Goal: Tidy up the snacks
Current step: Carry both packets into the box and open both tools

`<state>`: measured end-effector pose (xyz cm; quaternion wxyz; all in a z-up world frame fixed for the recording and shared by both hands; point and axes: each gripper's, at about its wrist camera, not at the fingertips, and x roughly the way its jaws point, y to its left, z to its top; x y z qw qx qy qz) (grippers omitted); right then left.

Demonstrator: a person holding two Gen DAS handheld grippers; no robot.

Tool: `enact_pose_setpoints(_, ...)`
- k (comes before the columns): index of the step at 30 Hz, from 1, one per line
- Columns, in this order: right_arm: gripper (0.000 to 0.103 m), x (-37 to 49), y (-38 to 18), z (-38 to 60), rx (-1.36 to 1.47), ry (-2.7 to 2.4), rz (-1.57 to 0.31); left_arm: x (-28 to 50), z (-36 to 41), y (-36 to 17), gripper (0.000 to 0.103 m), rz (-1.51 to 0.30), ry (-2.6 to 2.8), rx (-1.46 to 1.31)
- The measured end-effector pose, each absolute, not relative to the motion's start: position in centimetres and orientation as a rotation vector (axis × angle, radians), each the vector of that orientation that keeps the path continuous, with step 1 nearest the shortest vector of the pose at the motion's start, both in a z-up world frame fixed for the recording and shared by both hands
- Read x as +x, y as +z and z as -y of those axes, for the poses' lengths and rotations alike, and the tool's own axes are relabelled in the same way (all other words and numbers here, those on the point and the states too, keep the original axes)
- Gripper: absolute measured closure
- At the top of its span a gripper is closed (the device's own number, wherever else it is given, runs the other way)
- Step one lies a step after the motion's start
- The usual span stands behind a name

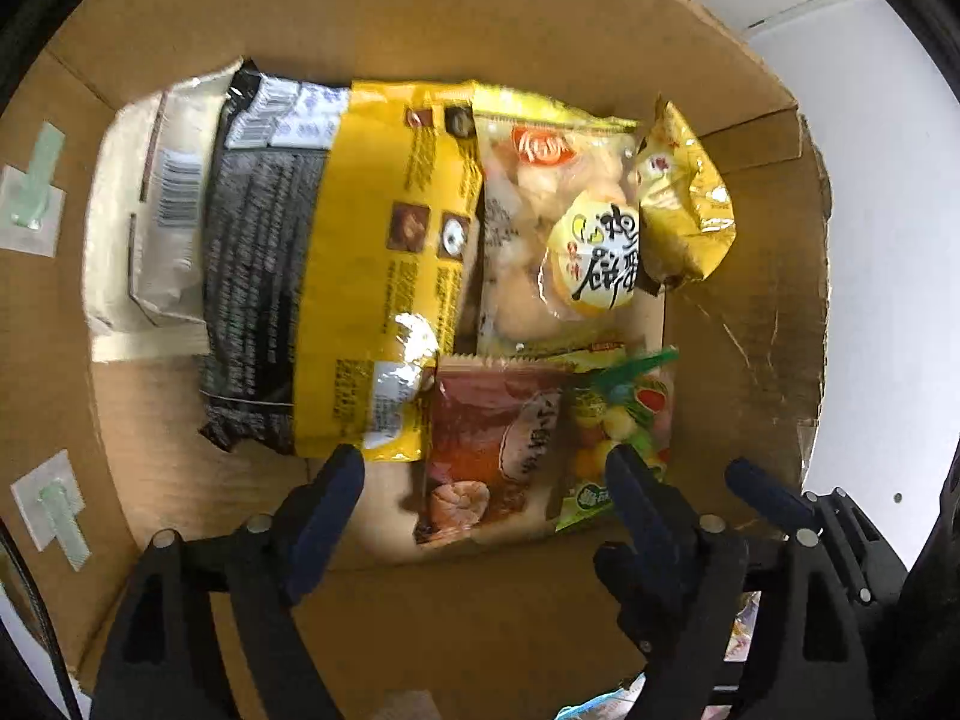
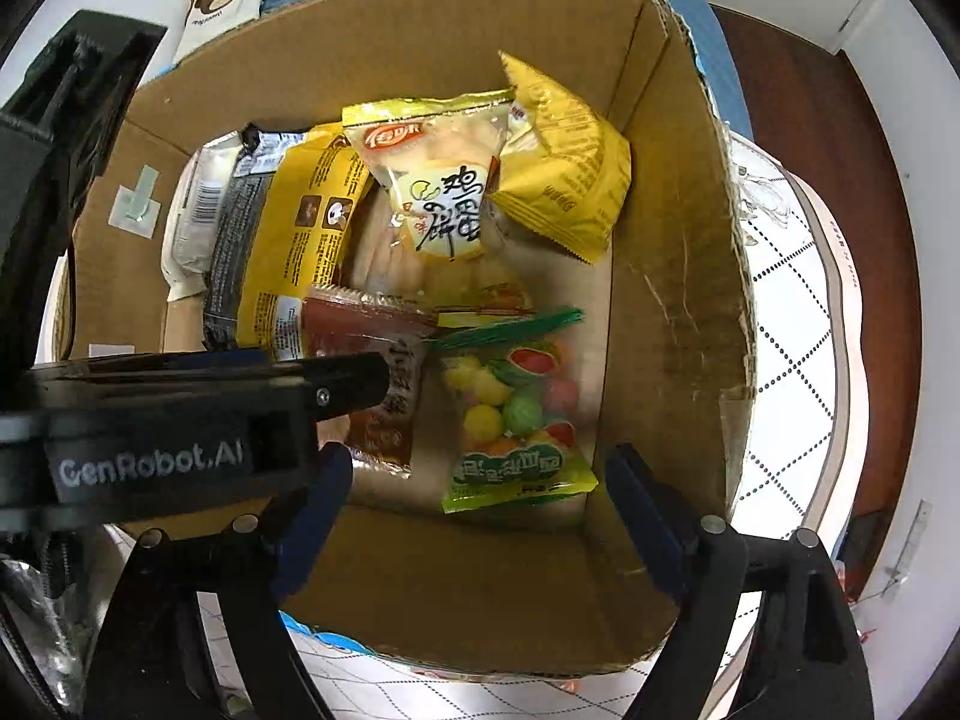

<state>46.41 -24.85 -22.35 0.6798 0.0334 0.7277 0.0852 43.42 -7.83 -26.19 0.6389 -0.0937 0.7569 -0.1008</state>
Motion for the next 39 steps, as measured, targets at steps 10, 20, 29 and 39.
enact_pose_setpoints(10, 0.014, 45.5, -20.9, 26.2, 0.116, 0.144, -1.583, 42.7, 4.4, -21.7, 0.021, -1.566, -0.18, -0.141)
enact_pose_setpoints(20, 0.014, 42.2, -16.1, 27.2, 0.13, 0.107, -1.435, 38.6, 1.8, -15.0, 0.021, -1.303, -0.113, -0.023)
enact_pose_setpoints(29, 0.014, 38.8, -11.6, 26.1, 0.099, 0.092, -1.275, 34.4, 1.5, -10.9, 0.021, -1.116, -0.086, 0.004)
enact_pose_setpoints(39, 0.014, 34.2, -6.2, 25.5, 0.099, 0.108, -1.138, 29.4, 1.5, -7.5, 0.021, -0.993, -0.077, 0.048)
